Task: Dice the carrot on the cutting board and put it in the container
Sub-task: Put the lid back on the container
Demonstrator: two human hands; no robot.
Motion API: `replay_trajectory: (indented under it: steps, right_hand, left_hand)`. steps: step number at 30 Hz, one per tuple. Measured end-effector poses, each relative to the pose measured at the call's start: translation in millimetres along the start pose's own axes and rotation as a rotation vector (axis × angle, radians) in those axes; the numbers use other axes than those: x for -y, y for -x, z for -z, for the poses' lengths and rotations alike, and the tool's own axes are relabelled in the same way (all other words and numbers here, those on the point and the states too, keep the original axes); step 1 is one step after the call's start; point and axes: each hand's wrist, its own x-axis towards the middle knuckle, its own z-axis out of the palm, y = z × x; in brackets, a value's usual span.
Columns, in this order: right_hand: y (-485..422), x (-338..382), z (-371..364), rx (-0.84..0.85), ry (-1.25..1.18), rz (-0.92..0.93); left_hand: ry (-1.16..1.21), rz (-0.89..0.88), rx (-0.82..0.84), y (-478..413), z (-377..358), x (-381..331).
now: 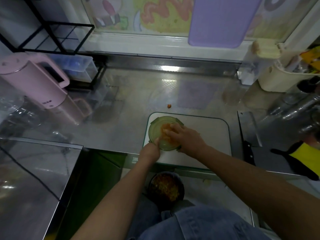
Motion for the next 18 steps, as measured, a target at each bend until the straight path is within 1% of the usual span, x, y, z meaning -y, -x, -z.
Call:
replay_trajectory:
  steps: [3,4,6,7,8,9,10,11,12,13,14,16,18]
  right_hand:
    - [0.5,0.6,0.6,-0.011,-0.046,-0.014]
    - [1.9,-1.8,-0.5,0.001,-0.115,-0.003]
    - [7.5,-6.5,1.8,0.016,-0.412,0.034]
    - [10.8,-8.7,3.2,-0.019,-0.570,0.017]
    - [13.3,-9.3,3.5,-0.088,-0.683,-0.066]
    - [14.3,-8.2,3.2,-0.173,-0.747,-0.203]
    - [13.1,-6.1,2.8,-0.222,-0.808,-0.368]
    - [11.0,-3.4,2.2,-0.212,-0.900,-0.513]
    - [8.7,1.1,2.5,-0.182,-1.024,-0.603]
    - [6.1,5.8,2.0,-0.162,-1.130,-0.640]
    - [2.7,10.6,2.6,-0.173,-1.182,-0.646]
    - [-2.5,16.5,2.2,-0.229,-1.187,-0.633]
    - [-12.2,26.6,6.6,-0.228,-1.234,-0.590]
  left_hand:
    - [0.092,0.022,0.027,0.0,-0.5,5.5]
    - [0.178,0.046,0.033,-0.5,1.0,7.7]
    - [0.388,0.081,0.011,-1.8,3.8,11.0]
    - [0.470,0.067,-0.031,-3.2,4.2,11.7]
    - [0.537,0.048,-0.071,-2.4,4.5,10.7]
    - [0.607,0.029,-0.098,-0.1,4.7,8.7]
    - [0.688,0.029,-0.107,2.1,4.5,6.1]
    - [0.789,0.045,-0.106,3.3,3.5,4.0]
    - [0.877,0.073,-0.101,4.7,3.0,2.3]
    - [0.946,0.096,-0.105,4.2,1.6,2.2]
    - [0.997,0.113,-0.117,4.4,2.4,3.5]
    - [1.049,0.111,-0.145,5.8,4.7,5.9]
    - [1.101,0.103,-0.182,5.2,11.9,15.7]
